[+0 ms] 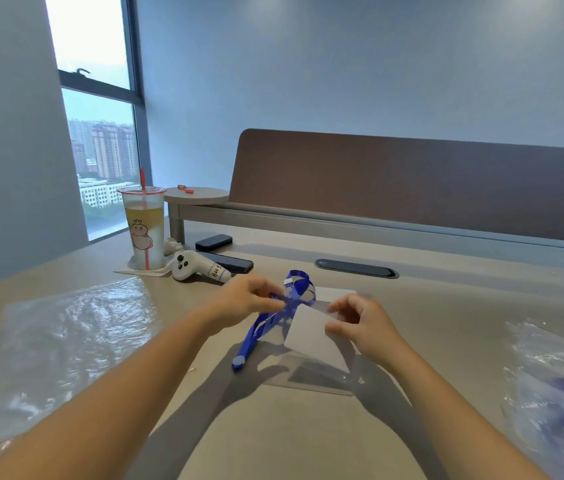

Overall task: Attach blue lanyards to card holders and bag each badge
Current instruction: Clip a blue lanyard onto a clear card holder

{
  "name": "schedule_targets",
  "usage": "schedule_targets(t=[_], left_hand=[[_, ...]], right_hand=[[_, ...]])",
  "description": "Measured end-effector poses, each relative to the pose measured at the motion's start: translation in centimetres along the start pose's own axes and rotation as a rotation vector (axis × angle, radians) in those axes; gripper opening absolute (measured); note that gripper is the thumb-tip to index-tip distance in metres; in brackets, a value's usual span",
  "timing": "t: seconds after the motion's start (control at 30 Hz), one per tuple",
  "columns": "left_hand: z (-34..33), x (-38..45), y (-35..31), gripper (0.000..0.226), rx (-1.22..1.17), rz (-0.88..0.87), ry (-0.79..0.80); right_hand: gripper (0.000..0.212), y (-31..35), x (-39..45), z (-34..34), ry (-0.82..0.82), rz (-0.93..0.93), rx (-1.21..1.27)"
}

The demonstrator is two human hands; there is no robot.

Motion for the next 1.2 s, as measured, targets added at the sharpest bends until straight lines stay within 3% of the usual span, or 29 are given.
schedule_targets(t=[0.17,0.23,0.33,0.6,0.7,0.9,1.2], left_hand=[[-1.6,-0.3,0.0,0.044,-0.014,0.02,0.053],[-2.0,-0.3,-0.2,0.048,-0.026,0.029,0.079],[-2.3,-0.3,-0.3,0.044,-0.026,0.027,0.107],[-1.6,-0.1,0.2,0.034,-0.114,-0.008,0.147],[-1.2,-0.1,0.7,0.035,-0.174,-0.012,0.124],[-0.4,-0.2,2.1,0.025,-0.15,0.013,0.078],[1.9,-1.4,3.0,0.025,-0.076,0.017,-0.014]], right_hand=[[0.015,0.4,-0.5,-0.9,0.023,0.018,-0.083],[0.024,0.8,-0.5,-0.8,0.017,0.038,-0.159],[0.041,1.3,-0.3,-1.1,0.078,0.05,-0.128],[0.032,1.8,0.5,-3.5,0.31,0.035,-0.113],[0.007,2.1,0.7,-3.1,0.236,0.042,-0.089],[0.02,2.7,0.9,-2.6,0.11,0.045,0.033],[0.02,4.1,1.0,-3.0,0.007,0.064,0.067]])
Point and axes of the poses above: each hand's wrist, its own x-axis towards the middle knuckle, its own z-axis out of the back of the hand, y = z × x, the point moved 10 cm from there along x, towards the middle knuckle, and after that the axes turned 10 degrees about -x, right-handed, at the moved point
